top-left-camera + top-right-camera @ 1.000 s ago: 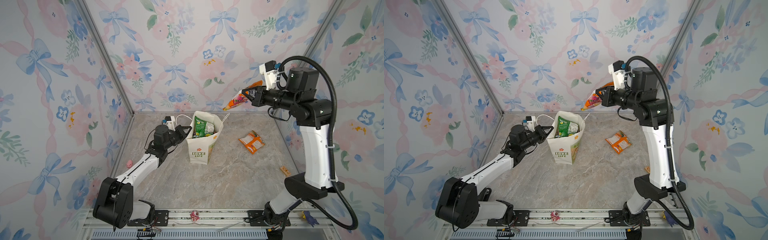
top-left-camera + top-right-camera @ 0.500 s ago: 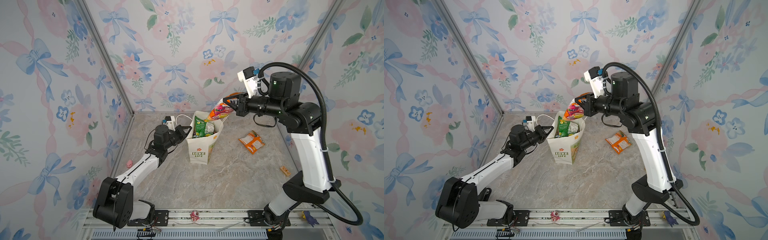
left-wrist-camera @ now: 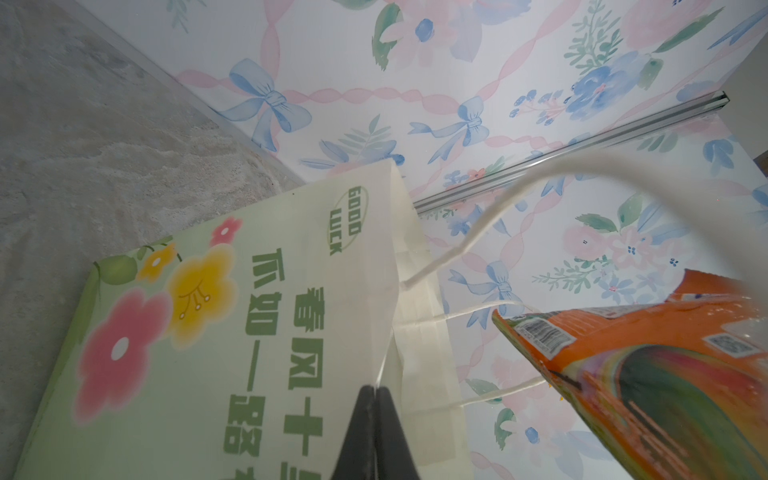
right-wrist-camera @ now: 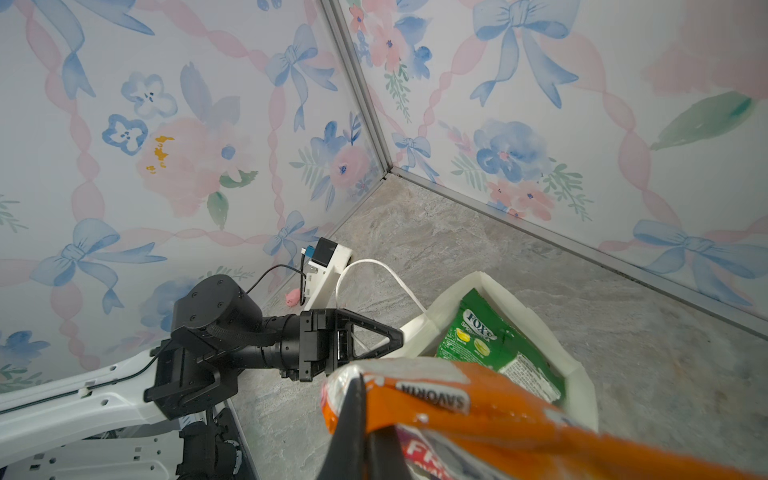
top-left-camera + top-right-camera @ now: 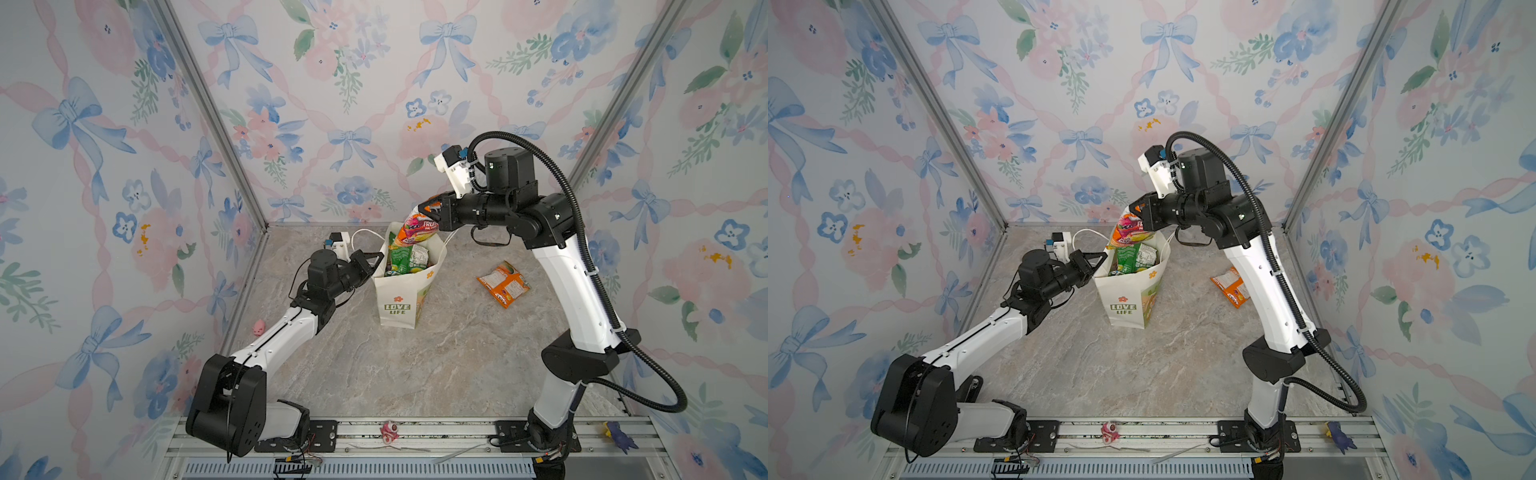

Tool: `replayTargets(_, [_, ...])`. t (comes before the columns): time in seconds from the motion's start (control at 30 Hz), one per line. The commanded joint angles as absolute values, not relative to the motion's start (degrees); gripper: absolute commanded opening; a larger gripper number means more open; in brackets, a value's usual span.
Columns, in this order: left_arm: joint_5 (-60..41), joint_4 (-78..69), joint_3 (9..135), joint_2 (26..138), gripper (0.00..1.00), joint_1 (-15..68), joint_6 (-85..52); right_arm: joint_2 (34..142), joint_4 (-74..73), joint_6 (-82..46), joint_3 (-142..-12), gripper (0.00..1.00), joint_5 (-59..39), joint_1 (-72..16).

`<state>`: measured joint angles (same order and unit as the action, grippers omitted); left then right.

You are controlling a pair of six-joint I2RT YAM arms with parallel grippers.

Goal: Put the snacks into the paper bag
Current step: 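Carry the orange packet over the bag opening held by the left gripper, then lower the orange packet into the bag with the right gripper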

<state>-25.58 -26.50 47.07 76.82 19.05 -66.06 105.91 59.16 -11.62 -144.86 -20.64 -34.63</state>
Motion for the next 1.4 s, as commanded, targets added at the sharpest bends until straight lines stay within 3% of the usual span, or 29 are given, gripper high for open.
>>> replayTargets(0.0, [-27.17, -26.75, 46.11, 75.54, 0.0, 19.32, -66.09, 107.42, 57.83, -12.27, -146.69, 0.0, -20.13, -35.13])
replayTargets(0.73, [-26.99, -26.72, 46.34, 75.83, 0.0, 19.42, -66.18, 109.38, 68.77, -9.71, -143.0, 0.0, -10.1, -40.0])
replayTargets(1.37, [-26.72, -26.73, 46.45, 76.32, 0.0, 19.38, -66.09, 116.48, 70.25, -10.41, -143.53, 0.0, -11.82, -41.12])
